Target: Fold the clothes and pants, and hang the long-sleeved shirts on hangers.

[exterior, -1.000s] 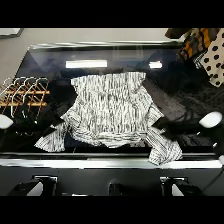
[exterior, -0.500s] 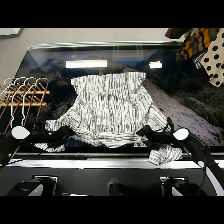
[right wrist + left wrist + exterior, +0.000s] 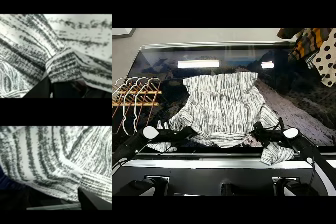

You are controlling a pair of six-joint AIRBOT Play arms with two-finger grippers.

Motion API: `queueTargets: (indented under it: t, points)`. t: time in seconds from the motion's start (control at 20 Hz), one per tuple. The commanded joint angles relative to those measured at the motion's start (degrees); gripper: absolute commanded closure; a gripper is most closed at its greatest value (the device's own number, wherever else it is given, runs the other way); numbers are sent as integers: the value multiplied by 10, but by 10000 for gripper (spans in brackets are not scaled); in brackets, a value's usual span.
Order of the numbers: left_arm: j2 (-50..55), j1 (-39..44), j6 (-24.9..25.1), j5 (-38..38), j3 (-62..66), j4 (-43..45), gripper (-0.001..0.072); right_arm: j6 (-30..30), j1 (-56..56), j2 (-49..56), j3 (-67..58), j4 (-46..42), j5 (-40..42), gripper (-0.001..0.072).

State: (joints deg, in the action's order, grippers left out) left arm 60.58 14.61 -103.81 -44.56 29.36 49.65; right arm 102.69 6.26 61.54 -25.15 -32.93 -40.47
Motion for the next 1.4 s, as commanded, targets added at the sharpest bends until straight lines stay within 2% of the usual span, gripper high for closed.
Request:
queueTargets:
  t: [0.0, 0.2, 0.25, 0.3, 0.4, 0.45, 0.7, 0.9, 1.1, 1.25, 1.35]
  points:
    - [32, 32, -3, 68, 0, -35, 11, 0, 0, -13, 0, 3, -12, 679]
    - [59, 45, -4, 92, 0, -45, 20, 0, 0, -14, 0, -5, -34, 679]
    - [64, 45, -4, 90, 0, -50, 36, 0, 0, -14, 0, -8, -38, 679]
    - [65, 45, -4, 90, 0, -56, 86, 0, 0, -14, 0, -8, -42, 679]
    - [64, 45, -4, 85, 1, -63, 649, 0, 0, -19, 0, -13, -44, 679]
    - [63, 44, -2, 79, 3, -62, 686, 0, 0, -25, 0, -17, -44, 679]
    - [24, 11, -1, 17, 15, -61, 689, 21, 0, -87, 0, -46, -61, 679]
    - [-84, -26, -3, -97, 15, 19, 690, 99, 0, -193, 0, -157, -171, 680]
    - [-204, -9, -17, -240, 15, 51, 690, 209, 0, -359, 0, -221, -347, 680]
    - [-281, 9, -88, -266, 17, 54, 691, 332, 0, -482, -3, -225, -425, 680]
    - [-296, 11, -109, -264, 32, 54, 692, 391, 0, -514, -16, -238, -422, 680]
